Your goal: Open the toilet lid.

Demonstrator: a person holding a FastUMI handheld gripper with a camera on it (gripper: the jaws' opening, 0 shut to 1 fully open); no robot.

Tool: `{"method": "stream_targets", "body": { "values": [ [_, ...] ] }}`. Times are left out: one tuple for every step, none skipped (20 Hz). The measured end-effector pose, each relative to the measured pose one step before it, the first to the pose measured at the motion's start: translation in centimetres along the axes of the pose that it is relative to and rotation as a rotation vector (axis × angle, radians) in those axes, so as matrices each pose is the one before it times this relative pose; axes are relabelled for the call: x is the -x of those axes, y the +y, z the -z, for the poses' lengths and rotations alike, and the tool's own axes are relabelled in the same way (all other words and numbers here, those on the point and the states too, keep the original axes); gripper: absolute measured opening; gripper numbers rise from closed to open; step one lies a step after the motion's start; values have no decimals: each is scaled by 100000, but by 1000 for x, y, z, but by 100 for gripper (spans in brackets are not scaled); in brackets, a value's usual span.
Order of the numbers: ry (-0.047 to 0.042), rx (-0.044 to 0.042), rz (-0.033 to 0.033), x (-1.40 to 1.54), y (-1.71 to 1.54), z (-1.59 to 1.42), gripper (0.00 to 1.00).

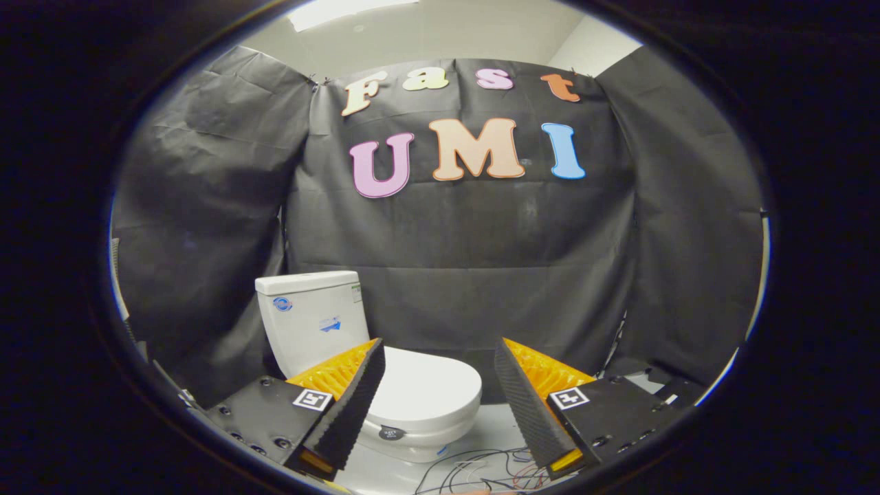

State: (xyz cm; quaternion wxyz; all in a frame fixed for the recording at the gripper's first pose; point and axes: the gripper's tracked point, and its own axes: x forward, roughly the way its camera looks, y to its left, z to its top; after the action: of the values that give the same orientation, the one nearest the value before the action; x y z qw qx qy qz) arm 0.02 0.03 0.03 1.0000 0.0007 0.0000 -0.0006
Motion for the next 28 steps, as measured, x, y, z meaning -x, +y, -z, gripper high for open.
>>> {"method": "stream_targets", "body": {
  "values": [
    [5, 122, -44, 13, 6, -19, 99],
    [-42, -68, 24, 31, -12, 6, 99],
    [117, 138, -81, -56, 43, -36, 99],
    [-55, -12, 5, 52, -58, 11, 99],
    [73, 22, 5, -15, 28, -16, 99],
    [-72, 15, 7, 13, -50, 71, 99],
    [21, -91, 40, -18, 8, -47, 99],
    [-69, 29, -25, -18, 42, 65, 99],
    [2, -129, 24, -5, -49, -12, 99],
    [-117, -20, 2, 36, 36, -81, 99],
    [140, 55, -16, -39, 46, 3, 99],
    [9, 85, -42, 12, -67, 124, 99],
    [-48, -69, 33, -19, 17, -131, 99],
    [47, 26, -51, -6, 4, 95, 99],
    [-41, 11, -23, 46, 20, -39, 99],
    [30, 3, -2, -17, -27, 6, 99],
    [-83, 8, 88, -29, -21, -9, 99],
    [120, 14, 20, 25, 51, 18, 99],
    [-139, -4, 11, 24, -36, -38, 99],
    [9, -47, 110, -177, -71, 7, 99],
    [-14, 11, 126, -206, 80, 6, 98],
    [-71, 126, -86, 124, -7, 68, 98],
    [291, 22, 28, -176, -36, 45, 98],
    [615, 83, 83, -406, 3, 217, 98],
    [323, -51, -273, -718, 69, -89, 98],
    [66, 123, -446, -1410, 219, -273, 98],
    [354, 31, -37, -782, 108, 26, 98],
    [210, 13, -109, -483, 50, 224, 98]
  ]
}}
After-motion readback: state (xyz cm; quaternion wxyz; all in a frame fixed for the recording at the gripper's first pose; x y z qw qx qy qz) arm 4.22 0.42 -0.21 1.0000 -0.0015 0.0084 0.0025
